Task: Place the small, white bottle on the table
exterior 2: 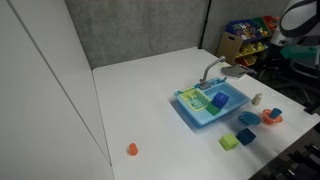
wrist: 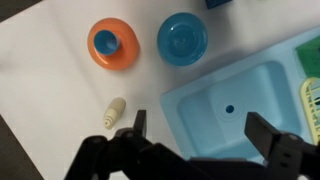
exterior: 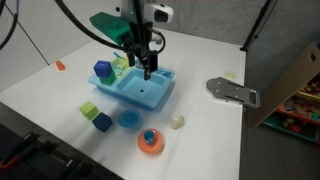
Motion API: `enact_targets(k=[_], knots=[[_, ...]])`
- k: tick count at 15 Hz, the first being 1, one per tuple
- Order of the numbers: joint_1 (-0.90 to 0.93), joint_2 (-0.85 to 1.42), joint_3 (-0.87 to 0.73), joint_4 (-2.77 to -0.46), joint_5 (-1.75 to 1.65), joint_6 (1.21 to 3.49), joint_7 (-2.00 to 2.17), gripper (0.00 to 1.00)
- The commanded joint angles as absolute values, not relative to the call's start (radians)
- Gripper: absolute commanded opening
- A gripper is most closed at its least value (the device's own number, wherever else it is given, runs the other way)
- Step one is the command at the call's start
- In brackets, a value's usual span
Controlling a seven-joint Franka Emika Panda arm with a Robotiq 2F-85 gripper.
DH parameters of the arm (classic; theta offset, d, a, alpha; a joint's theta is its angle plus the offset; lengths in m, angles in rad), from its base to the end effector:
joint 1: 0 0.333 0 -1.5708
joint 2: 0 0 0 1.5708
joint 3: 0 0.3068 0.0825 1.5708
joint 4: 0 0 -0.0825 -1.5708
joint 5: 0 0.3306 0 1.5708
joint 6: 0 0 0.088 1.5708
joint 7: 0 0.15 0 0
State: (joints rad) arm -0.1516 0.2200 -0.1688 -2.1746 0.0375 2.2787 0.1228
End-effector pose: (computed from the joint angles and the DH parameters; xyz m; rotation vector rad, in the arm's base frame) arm 0.4779 -0.1566 0.2702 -3.0501 0.7259 0.1769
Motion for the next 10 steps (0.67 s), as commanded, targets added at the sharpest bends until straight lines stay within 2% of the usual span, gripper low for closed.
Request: enact_targets(k=[1, 10], knots=[[-0.114, 0.132, -0.16, -2.175, -0.015, 2.146, 0.198, 1.0], [-0.06, -0.085, -0.082, -2.213, -0.066, 1.964, 0.127, 1.0]])
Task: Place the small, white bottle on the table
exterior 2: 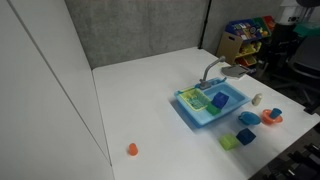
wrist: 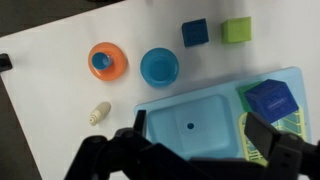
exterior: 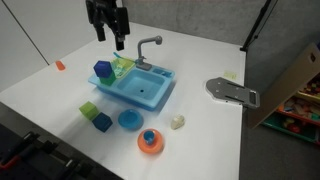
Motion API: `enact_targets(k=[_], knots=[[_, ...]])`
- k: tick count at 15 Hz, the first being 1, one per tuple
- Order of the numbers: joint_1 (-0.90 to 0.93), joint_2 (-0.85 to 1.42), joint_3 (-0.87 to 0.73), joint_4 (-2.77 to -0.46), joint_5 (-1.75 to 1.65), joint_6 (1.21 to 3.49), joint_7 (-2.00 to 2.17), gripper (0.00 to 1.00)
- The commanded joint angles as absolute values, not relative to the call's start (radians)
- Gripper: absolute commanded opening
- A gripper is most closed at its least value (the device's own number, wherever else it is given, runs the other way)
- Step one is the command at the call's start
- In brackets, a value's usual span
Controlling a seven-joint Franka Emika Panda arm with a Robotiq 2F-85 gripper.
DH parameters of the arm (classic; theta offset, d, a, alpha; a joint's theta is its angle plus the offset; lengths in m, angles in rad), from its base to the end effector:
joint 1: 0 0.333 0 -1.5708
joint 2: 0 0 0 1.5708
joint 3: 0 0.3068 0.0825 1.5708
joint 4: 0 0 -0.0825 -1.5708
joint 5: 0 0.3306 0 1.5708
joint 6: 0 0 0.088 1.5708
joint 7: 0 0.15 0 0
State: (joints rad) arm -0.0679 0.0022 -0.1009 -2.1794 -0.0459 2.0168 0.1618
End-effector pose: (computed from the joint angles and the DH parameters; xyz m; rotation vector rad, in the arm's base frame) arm 0.4562 -0.0823 0.3553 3.0553 -0.4733 -0.2555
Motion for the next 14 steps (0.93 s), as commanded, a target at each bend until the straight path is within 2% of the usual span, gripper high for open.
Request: enact_targets(k=[1, 14], knots=[[-0.057, -0.113, -0.074, -2.219, -0.069, 1.944, 0.119, 1.0], [-0.044, -0.41, -0.05, -2.3, -0.059, 1.87, -0.065, 1.0]])
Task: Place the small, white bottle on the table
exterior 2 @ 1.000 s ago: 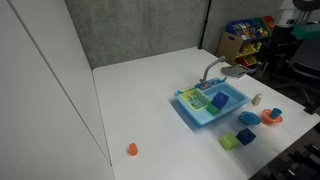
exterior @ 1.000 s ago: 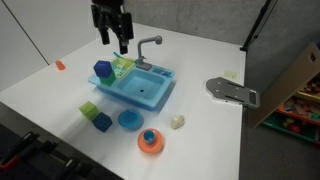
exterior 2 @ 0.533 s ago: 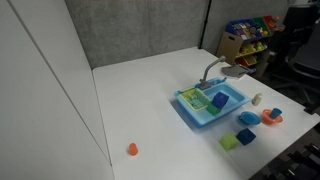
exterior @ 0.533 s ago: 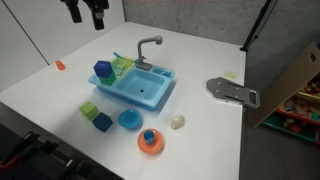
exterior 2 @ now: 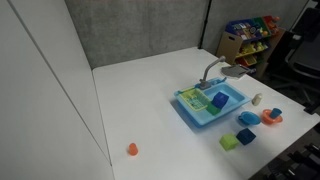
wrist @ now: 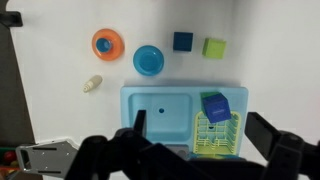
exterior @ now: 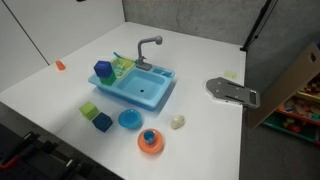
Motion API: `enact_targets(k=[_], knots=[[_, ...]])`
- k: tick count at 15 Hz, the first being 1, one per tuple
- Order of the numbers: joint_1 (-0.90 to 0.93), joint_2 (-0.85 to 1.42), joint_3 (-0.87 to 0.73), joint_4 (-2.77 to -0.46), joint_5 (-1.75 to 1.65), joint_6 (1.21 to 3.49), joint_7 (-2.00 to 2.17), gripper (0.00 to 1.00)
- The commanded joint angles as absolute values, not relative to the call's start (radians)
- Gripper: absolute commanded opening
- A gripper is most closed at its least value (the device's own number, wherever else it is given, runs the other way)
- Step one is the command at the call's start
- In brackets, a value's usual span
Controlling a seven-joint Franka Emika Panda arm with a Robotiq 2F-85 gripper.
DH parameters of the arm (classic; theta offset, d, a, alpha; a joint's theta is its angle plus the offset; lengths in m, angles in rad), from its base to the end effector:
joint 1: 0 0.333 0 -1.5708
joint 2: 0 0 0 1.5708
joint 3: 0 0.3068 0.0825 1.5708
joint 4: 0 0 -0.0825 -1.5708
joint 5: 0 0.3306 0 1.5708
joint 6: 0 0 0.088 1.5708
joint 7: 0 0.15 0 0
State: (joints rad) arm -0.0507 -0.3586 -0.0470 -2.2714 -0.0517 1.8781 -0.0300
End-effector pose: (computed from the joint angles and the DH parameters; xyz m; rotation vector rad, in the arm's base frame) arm 0.3890 -0.0451 0.4630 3.1099 -0.0745 -0.0574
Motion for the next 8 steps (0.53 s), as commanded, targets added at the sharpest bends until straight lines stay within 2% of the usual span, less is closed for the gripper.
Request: enact_targets(k=[1, 8], knots=[[-0.044, -0.418, -0.051, -2.306, -0.058, 1.87, -0.072, 1.0], [-0.048, -0.405, -0.049, -2.304, -0.052, 1.876, -0.056, 1.0]])
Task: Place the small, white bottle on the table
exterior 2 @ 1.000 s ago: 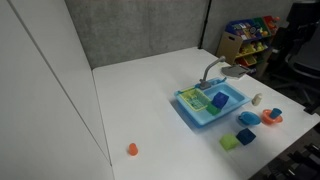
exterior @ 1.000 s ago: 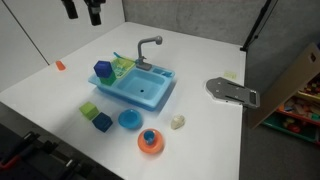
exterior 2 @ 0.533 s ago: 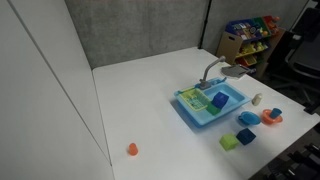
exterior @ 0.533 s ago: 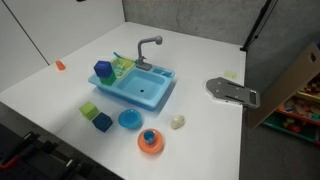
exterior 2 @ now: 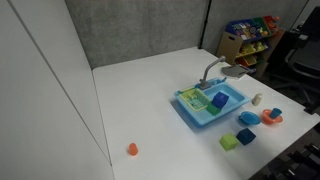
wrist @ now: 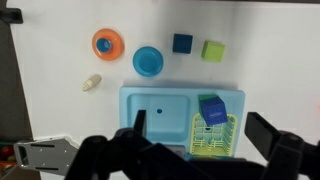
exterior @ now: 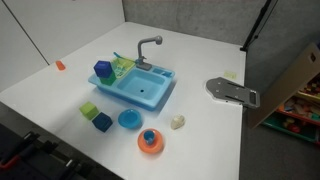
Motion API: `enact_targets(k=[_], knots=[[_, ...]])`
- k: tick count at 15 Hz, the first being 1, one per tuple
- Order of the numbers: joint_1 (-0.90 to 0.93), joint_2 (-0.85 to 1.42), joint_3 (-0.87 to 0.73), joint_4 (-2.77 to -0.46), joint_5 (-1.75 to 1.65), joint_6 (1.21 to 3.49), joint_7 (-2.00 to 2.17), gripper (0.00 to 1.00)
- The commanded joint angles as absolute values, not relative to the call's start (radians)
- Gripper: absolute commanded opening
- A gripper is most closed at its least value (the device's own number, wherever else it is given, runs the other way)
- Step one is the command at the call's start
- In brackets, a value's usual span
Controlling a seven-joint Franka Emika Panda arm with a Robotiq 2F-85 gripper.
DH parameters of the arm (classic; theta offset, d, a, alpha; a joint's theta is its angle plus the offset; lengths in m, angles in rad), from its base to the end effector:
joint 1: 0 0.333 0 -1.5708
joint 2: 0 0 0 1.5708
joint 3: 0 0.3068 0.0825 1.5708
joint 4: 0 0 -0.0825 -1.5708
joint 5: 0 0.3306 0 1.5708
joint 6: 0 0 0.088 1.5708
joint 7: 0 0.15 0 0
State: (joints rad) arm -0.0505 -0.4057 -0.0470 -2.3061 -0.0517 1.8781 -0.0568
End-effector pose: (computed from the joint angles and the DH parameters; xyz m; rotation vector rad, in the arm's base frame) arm 0.3765 -0.0439 0.4664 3.1124 -0.0319 -0.0386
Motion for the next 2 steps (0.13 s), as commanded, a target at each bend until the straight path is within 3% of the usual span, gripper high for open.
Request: enact_targets(k=[1, 2], knots=[[-0.048, -0.404, -0.049, -2.304, -0.052, 1.876, -0.056, 1.0], [-0.048, -0.403, -0.049, -2.304, -0.052, 1.876, -0.056, 1.0]])
